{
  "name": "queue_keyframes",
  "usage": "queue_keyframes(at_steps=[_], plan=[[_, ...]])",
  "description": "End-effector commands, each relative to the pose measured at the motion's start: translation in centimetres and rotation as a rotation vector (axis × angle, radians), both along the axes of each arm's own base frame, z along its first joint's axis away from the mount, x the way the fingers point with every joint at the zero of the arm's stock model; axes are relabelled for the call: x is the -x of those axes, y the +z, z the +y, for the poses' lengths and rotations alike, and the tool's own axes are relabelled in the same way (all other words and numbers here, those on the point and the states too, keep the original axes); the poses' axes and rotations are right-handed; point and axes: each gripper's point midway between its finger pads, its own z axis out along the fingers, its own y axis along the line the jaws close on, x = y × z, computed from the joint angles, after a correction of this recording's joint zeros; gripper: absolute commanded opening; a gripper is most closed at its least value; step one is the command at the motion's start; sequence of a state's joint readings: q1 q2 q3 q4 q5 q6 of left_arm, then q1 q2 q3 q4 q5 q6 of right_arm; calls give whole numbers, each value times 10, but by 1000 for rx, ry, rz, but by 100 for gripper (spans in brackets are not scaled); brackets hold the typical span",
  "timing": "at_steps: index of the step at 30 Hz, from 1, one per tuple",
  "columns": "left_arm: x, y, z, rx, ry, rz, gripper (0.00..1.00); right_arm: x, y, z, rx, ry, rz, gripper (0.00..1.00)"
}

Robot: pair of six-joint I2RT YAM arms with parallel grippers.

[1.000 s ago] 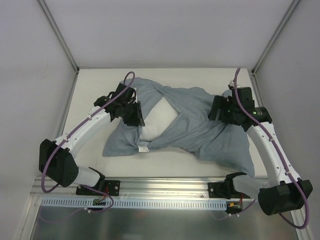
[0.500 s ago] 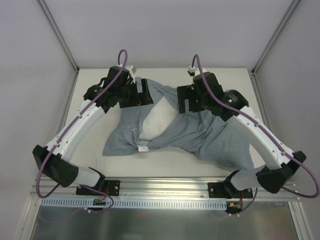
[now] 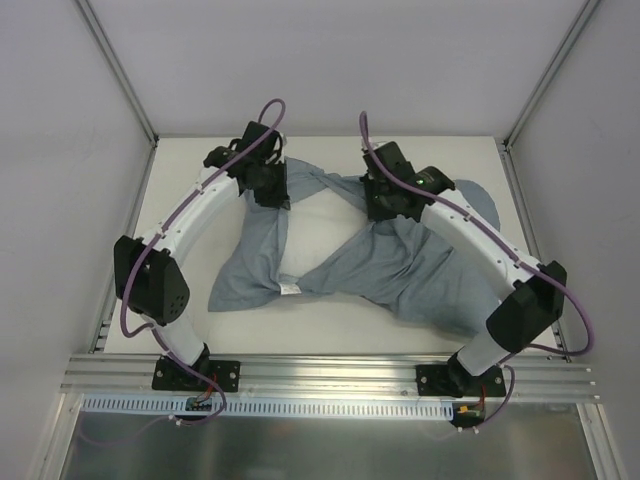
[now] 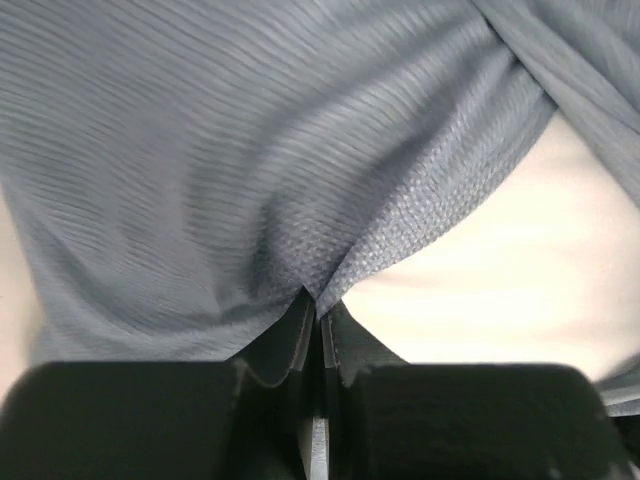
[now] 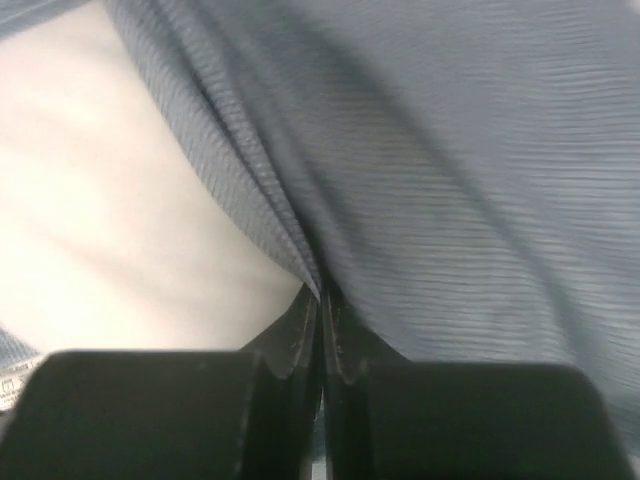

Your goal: Remove the pillowcase from the pillow

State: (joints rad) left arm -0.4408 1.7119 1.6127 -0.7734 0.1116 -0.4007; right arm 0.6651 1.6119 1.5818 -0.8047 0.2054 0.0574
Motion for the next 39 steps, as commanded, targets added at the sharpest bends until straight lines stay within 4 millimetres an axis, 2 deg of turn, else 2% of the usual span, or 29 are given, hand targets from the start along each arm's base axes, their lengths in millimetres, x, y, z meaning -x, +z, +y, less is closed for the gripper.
queue_keyframes(at_steps=[1,4,6,7,9,13,14,15,16,17,18,20,21,22,23,24,27,28,30,33,34,36,39], plan=[[-10,52,42,43,94,-103,0,4,44,-64,0,-114,-114,1],[-7,72,59,88,143,-140,0,12,45,-99,-3,-177,-121,1],[-9,70,68,91,166,-131,0,15,40,-113,13,-192,-118,1],[-11,63,70,85,174,-112,0,15,38,-121,26,-201,-119,1],[-12,51,74,108,196,-63,0,16,38,-127,41,-215,-120,1],[-16,29,76,124,212,-7,0,26,49,-115,-22,-176,-132,2],[-14,24,76,125,210,4,0,27,58,-112,-39,-168,-154,28],[-13,21,75,129,206,11,0,33,63,-97,-53,-117,-166,49],[-12,22,74,135,205,10,0,36,70,-91,-50,-100,-190,79],[-10,17,75,134,208,15,0,39,77,-83,-59,-80,-209,83],[-9,16,75,135,210,14,0,44,89,-63,-86,-25,-231,84],[-6,9,77,125,216,27,0,48,100,-38,-157,4,-250,83],[-6,7,78,125,218,30,0,56,102,-13,-179,66,-252,79],[-4,4,78,127,218,40,0,56,106,4,-206,92,-272,70],[-3,2,77,126,216,47,0,59,104,18,-214,121,-266,67],[-3,2,78,128,217,45,0,63,100,45,-210,176,-249,67],[-2,1,77,132,210,48,0,65,91,80,-189,233,-219,66],[0,1,77,131,205,50,0,59,83,94,-187,240,-199,67],[2,1,77,136,200,49,0,53,77,106,-187,247,-182,72],[4,0,77,143,195,56,0,44,54,126,-149,253,-133,77],[5,-1,78,145,195,58,0,43,47,130,-143,253,-114,81],[7,0,76,149,187,60,0,39,26,145,-128,258,-77,86],[10,-4,76,154,184,71,0,20,-6,148,-42,185,-67,94]])
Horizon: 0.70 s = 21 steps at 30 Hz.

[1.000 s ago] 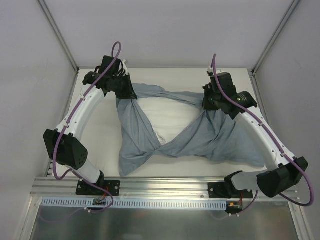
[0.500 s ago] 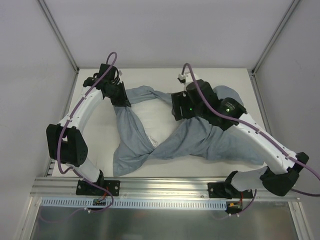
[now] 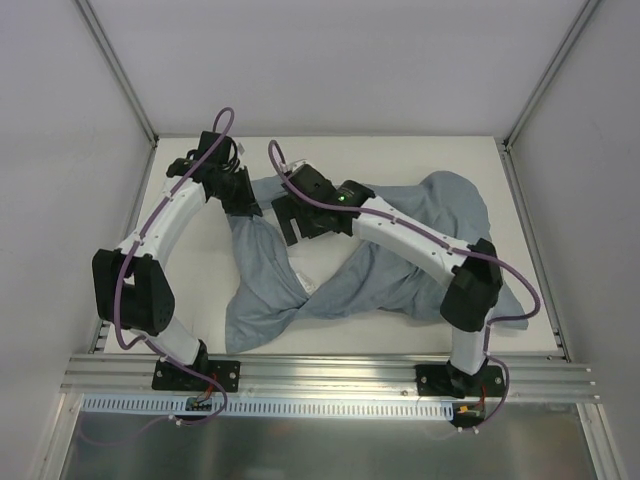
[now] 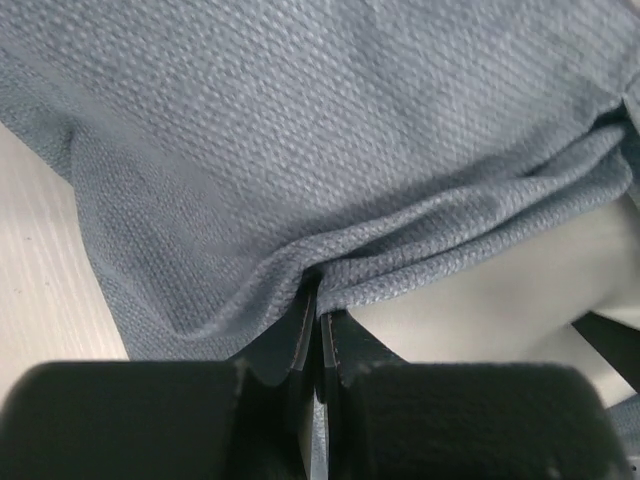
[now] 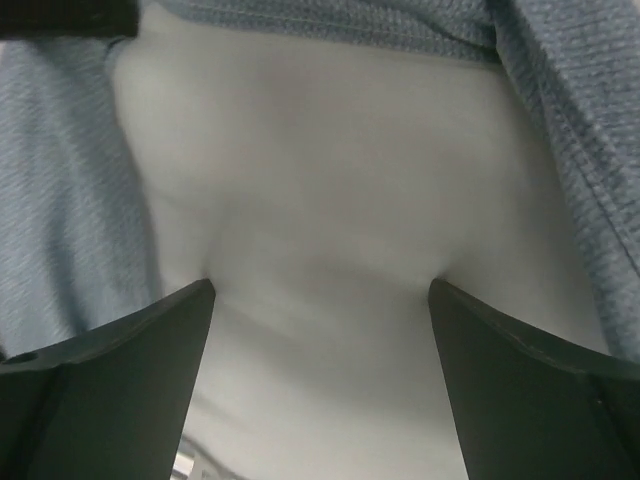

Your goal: Remove the pillowcase from the pillow

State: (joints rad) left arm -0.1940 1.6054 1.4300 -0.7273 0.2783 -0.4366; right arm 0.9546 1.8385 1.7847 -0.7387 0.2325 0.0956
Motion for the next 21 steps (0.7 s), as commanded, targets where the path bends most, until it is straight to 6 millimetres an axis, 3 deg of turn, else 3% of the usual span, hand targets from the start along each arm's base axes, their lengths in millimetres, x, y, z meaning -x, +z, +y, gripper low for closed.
queue_keyframes(at_steps=[1,2,4,7,11,12,14,15,17,18,21], plan=[[10,6,4,15,-3,-11,0,-19,-6,11,17,-80,-31,94],[11,8,4,16,-3,-18,0,-27,-26,12,60,-105,-20,94],[17,7,5,26,3,-22,0,-35,-45,15,97,-123,-14,91],[25,2,6,22,2,-19,0,-37,-48,16,85,-117,11,3],[30,8,17,3,31,-48,0,-40,-2,-1,7,-135,-63,1],[28,10,23,0,52,-55,0,-36,34,-11,-54,-144,-112,1],[26,16,26,14,58,-71,0,-35,66,-28,-111,-168,-170,1],[25,18,29,18,65,-75,0,-25,90,-44,-154,-175,-204,1],[22,24,31,22,65,-92,0,-17,110,-63,-202,-193,-242,1],[21,25,32,21,67,-98,0,-4,120,-81,-227,-197,-260,1],[16,28,34,28,71,-101,0,16,123,-106,-260,-200,-282,1]])
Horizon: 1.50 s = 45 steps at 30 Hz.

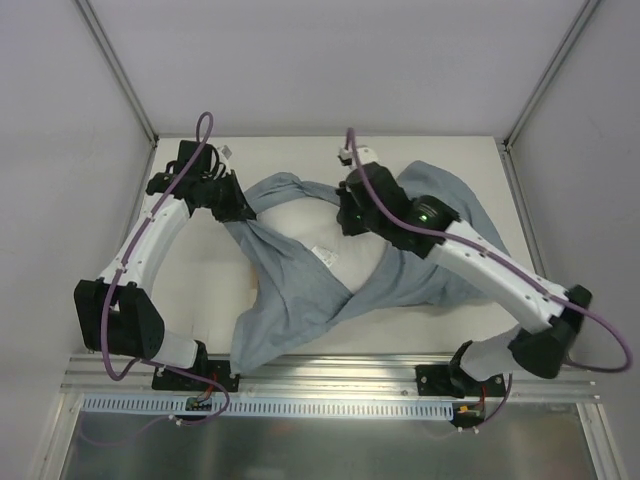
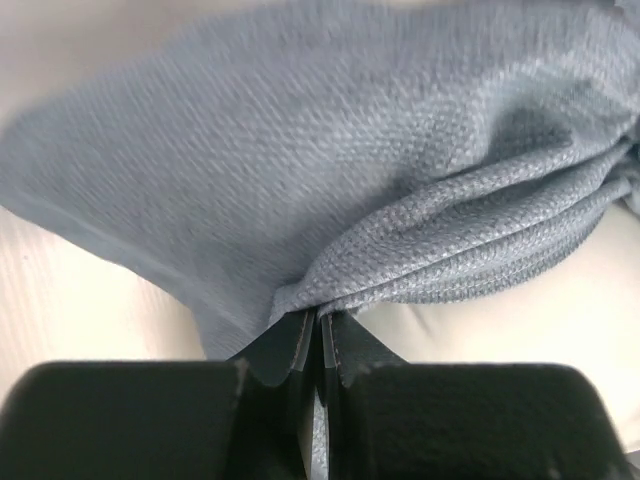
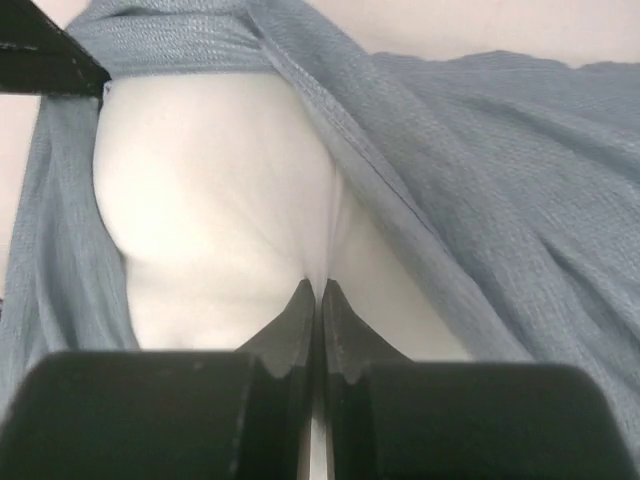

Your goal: Remove the pillowcase from the pillow

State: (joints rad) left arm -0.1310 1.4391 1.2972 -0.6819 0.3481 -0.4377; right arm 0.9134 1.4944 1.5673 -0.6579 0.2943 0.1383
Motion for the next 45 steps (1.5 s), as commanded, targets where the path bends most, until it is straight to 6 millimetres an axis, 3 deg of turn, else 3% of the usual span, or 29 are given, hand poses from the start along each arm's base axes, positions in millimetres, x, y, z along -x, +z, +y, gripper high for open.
queue_keyframes(at_steps=[1,3,6,9,11,16,20,22,23,25,26,27,29,30,33,34,41,45], plan=[[-11,7,22,-35,55,-22,0,18,44,-61,-90,-89,-136,1],[-17,9,24,-28,64,-20,0,33,33,-79,-102,-109,-127,1],[-31,3,29,-7,86,10,0,66,-6,-120,-94,-156,-69,1],[-43,1,27,10,89,21,0,81,-26,-137,-113,-204,-29,1],[-51,-15,24,23,82,64,0,89,-37,-142,-159,-227,-4,1],[-50,-70,13,34,51,205,0,84,-32,-137,-185,-232,-19,1],[-36,-88,-4,25,-20,249,0,74,-12,-122,-199,-185,-63,1],[-31,-75,-17,54,-66,221,2,69,-4,-113,-196,-162,-67,1],[-30,-69,-20,62,-79,206,10,69,-2,-110,-195,-148,-70,1],[-25,-41,-29,82,-109,132,68,65,1,-104,-196,-138,-73,1],[-22,-28,-31,89,-116,100,86,63,2,-103,-189,-135,-78,1],[-15,-2,-34,96,-126,28,95,59,5,-102,-184,-143,-84,1],[-4,17,-31,88,-96,-25,99,53,7,-101,-180,-153,-85,1],[7,40,-29,91,-79,-93,99,48,8,-101,-183,-163,-87,1],[42,50,-53,86,-115,-125,98,32,12,-89,-184,-159,-82,1],[60,51,-74,104,-164,-112,98,28,12,-85,-181,-156,-81,1],[125,22,-116,109,-194,-8,99,9,23,-67,-195,-142,-84,1],[135,5,-137,83,-222,35,99,3,21,-59,-198,-138,-74,1]])
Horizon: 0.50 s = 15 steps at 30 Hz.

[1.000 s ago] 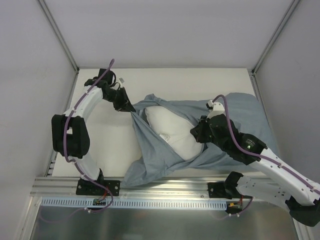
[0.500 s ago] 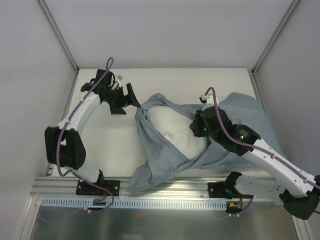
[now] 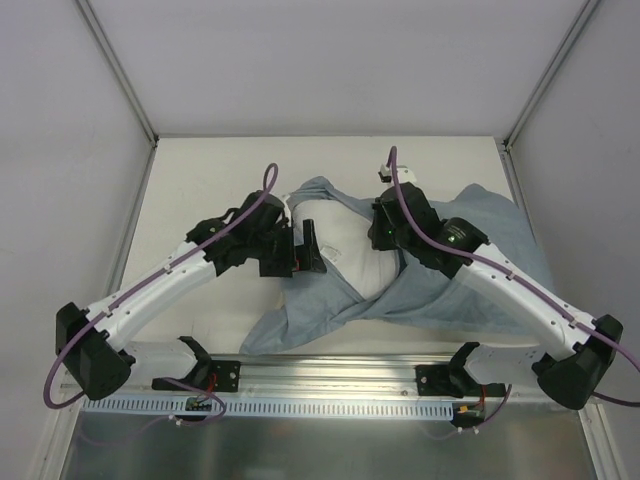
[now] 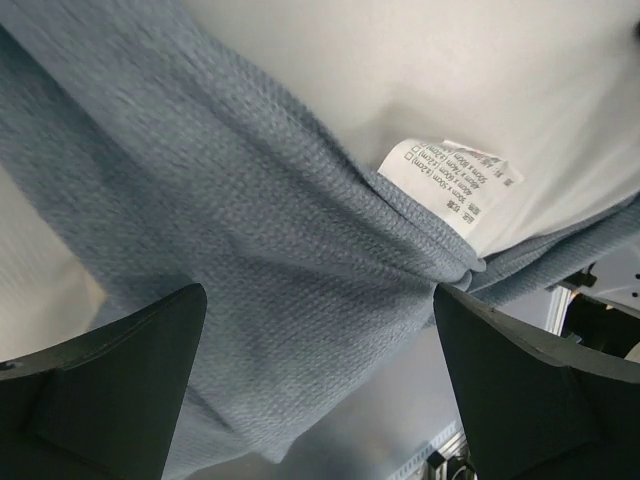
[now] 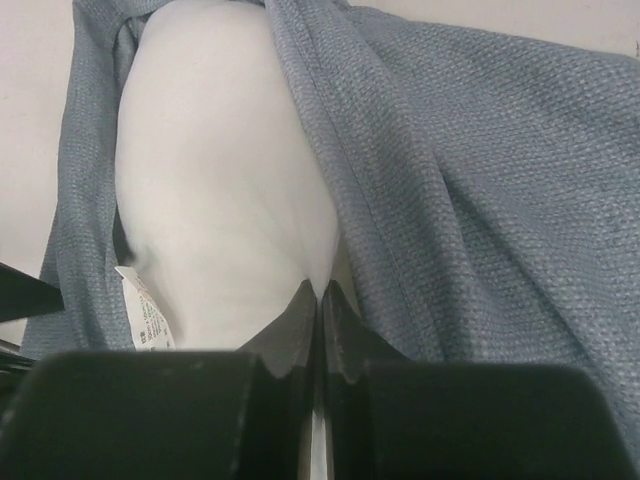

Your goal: Remove the pillowcase from the pillow

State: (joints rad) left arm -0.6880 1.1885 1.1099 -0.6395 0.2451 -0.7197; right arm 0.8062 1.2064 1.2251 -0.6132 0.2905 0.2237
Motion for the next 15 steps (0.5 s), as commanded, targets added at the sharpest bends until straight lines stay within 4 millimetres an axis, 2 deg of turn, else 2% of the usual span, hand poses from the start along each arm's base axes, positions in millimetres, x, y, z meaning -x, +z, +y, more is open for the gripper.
queue_keyframes(at_steps=[1,2,4,5,6,7,8,9,10,11,12,13,14,15], plan=[[0,-14,-13,-22,61,40,97,-18,52,21,-137,9,-124,1],[6,-21,-20,-25,38,57,91,-22,52,21,-133,-5,-131,1],[19,-35,-25,-38,16,90,72,-31,56,18,-140,-37,-140,1],[33,-41,-29,-46,-16,100,54,-39,60,17,-140,-62,-150,1],[38,-45,-29,-51,-15,106,46,-46,63,14,-143,-86,-154,1],[43,-47,-28,-56,-17,105,37,-59,64,2,-146,-138,-157,1],[53,-52,-22,-57,-22,112,25,-66,67,-3,-168,-174,-151,1],[61,-55,-21,-54,-27,124,19,-77,75,-6,-190,-202,-159,1],[68,-48,-18,-21,-38,114,12,-91,80,-19,-215,-253,-169,1],[76,-57,-13,-25,-46,129,6,-100,85,-23,-244,-288,-175,1],[82,-57,-12,-9,-61,129,0,-110,91,-26,-259,-315,-186,1],[88,-50,-10,26,-76,119,0,-120,95,-35,-265,-349,-199,1],[95,-57,-5,23,-84,130,0,-126,100,-38,-272,-375,-211,1],[101,-51,-4,54,-101,119,0,-137,105,-42,-267,-404,-225,1]])
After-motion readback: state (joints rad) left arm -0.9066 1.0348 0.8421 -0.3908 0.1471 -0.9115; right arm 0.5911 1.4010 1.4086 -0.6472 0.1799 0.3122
